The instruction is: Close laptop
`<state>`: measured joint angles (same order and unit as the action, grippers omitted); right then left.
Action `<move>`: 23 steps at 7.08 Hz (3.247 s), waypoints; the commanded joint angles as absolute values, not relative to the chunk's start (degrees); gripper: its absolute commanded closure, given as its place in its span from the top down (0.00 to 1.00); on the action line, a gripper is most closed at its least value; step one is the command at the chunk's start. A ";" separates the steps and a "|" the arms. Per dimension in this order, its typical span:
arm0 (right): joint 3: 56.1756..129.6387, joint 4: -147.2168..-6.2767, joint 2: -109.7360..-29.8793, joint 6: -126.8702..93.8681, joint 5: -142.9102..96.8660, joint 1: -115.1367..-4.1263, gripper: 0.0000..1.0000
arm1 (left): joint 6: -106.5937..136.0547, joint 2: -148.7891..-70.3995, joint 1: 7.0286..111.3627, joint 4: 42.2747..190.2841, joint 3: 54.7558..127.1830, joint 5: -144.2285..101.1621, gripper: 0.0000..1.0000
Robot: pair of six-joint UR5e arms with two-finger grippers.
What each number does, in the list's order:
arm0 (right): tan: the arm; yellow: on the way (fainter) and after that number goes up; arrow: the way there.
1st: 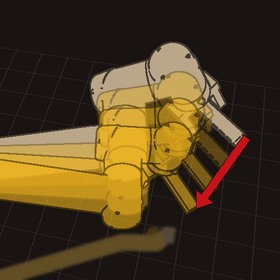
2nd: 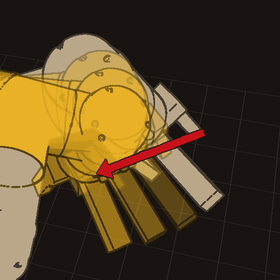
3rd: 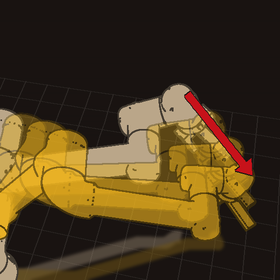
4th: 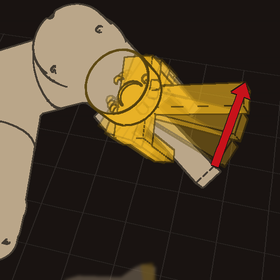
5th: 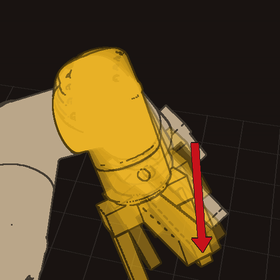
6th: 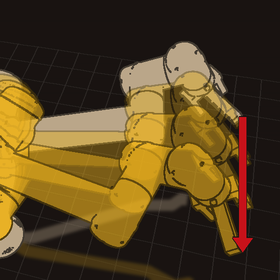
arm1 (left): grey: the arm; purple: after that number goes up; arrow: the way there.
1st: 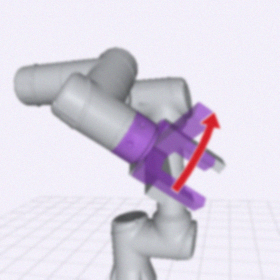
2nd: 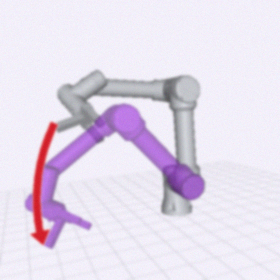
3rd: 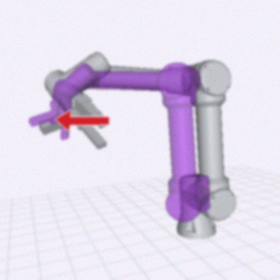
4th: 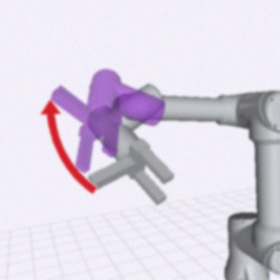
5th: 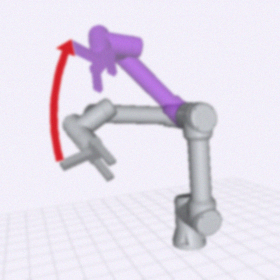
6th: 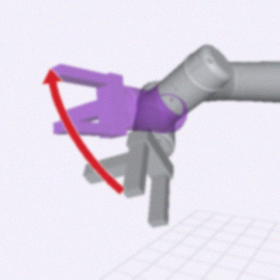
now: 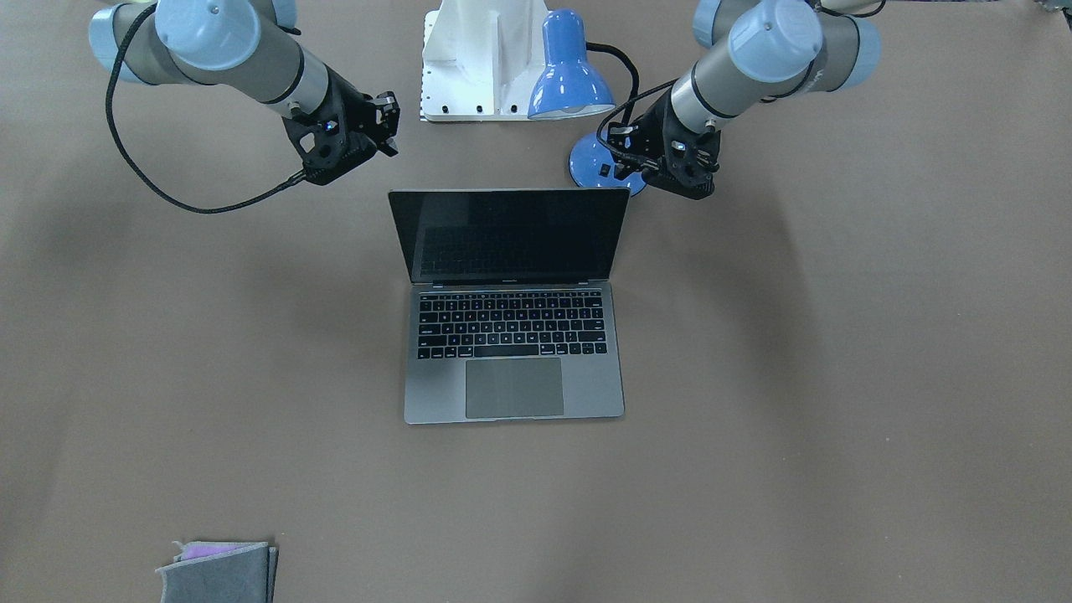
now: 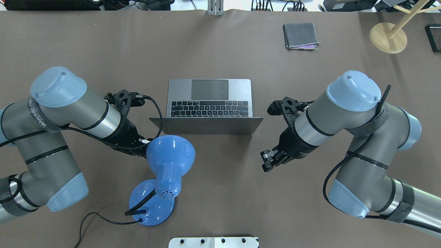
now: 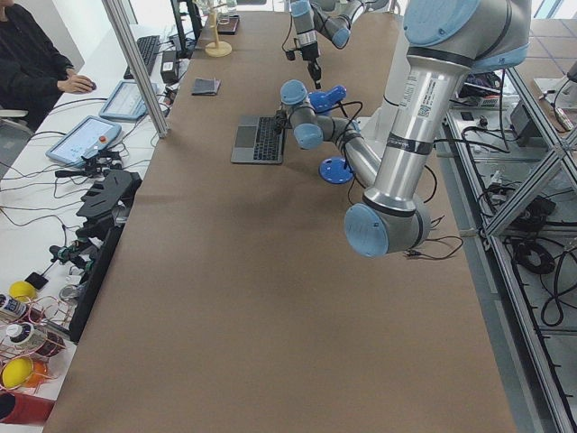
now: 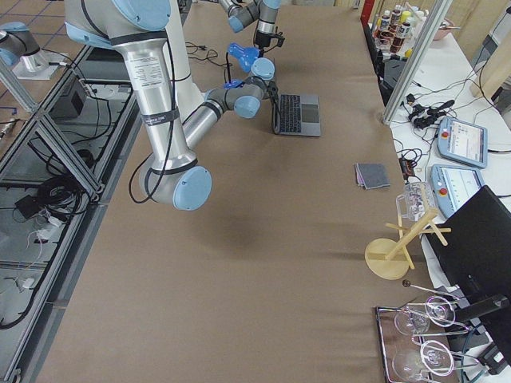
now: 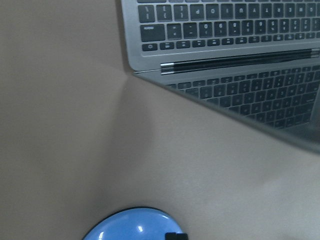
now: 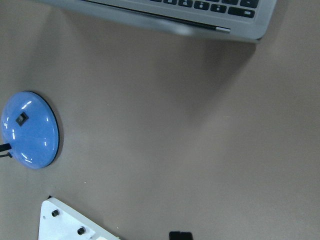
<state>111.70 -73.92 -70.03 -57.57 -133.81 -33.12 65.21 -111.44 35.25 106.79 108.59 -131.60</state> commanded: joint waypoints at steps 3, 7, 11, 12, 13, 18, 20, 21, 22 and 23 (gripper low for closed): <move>108.04 -74.09 -64.01 -58.27 -129.81 -36.20 0.00 | 67.68 -117.94 34.36 106.96 105.65 -131.57 0.00; 99.60 -74.00 -56.35 -58.44 -127.64 -40.25 0.00 | 67.06 -123.20 42.70 107.23 100.48 -131.57 0.00; 93.01 -73.83 -52.66 -58.45 -126.91 -44.38 0.00 | 67.15 -129.02 46.31 112.89 90.55 -131.48 0.00; 89.68 -71.39 -51.43 -58.53 -126.91 -44.91 0.00 | 67.15 -129.55 47.01 114.51 87.40 -131.31 0.00; 85.12 -67.63 -50.11 -58.54 -126.83 -45.09 0.00 | 67.06 -130.77 47.20 116.96 83.01 -130.96 0.00; 64.55 -60.22 -40.80 -58.45 -124.90 -45.18 0.00 | 67.06 -135.51 47.29 121.11 70.08 -127.71 0.00; 61.01 -59.68 -39.47 -58.45 -124.11 -45.00 0.00 | 67.06 -137.18 45.36 123.82 64.89 -124.03 0.00; 60.91 -59.42 -39.29 -58.45 -124.10 -45.00 0.00 | 67.15 -137.63 44.13 124.45 63.73 -120.19 0.00; 60.91 -59.41 -39.20 -58.45 -124.10 -45.00 0.00 | 67.06 -137.55 43.51 124.54 63.02 -119.45 0.00; 60.91 -59.41 -39.20 -58.45 -124.10 -45.00 0.00 | 67.06 -137.55 42.72 124.54 62.41 -116.92 0.00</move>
